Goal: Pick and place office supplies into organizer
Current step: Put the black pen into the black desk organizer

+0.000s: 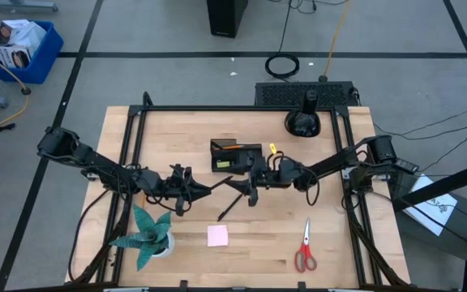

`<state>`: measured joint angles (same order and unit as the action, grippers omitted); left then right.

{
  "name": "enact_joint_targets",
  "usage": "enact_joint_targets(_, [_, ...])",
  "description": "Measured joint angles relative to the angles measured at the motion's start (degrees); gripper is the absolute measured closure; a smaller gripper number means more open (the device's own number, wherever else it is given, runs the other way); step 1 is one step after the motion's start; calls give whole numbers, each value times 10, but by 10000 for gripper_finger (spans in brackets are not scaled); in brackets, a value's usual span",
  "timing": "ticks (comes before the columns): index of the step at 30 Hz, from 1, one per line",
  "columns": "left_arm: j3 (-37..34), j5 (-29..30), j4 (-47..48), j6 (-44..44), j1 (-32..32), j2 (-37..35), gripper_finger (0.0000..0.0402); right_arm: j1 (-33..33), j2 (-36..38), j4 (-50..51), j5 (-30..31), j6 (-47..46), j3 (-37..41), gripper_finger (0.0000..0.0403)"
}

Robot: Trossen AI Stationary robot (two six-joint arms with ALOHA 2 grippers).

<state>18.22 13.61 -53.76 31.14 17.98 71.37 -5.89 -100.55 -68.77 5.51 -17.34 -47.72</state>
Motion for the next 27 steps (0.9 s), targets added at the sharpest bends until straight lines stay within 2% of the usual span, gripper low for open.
enact_joint_targets(5, [0, 1, 0, -1, -3, 0, 366, 7, 0, 1, -30, -11, 0, 253])
enact_joint_targets(19, [0, 0, 0, -5, -4, 0, 366, 10, 0, -1, -49, -8, 0, 369])
enact_joint_targets(23, [0, -1, 0, -7, -4, 0, 366, 14, 0, -3, -58, -1, 0, 375])
enact_joint_targets(27, [0, 0, 0, -9, -4, 0, 366, 16, 0, -3, -58, 0, 0, 357])
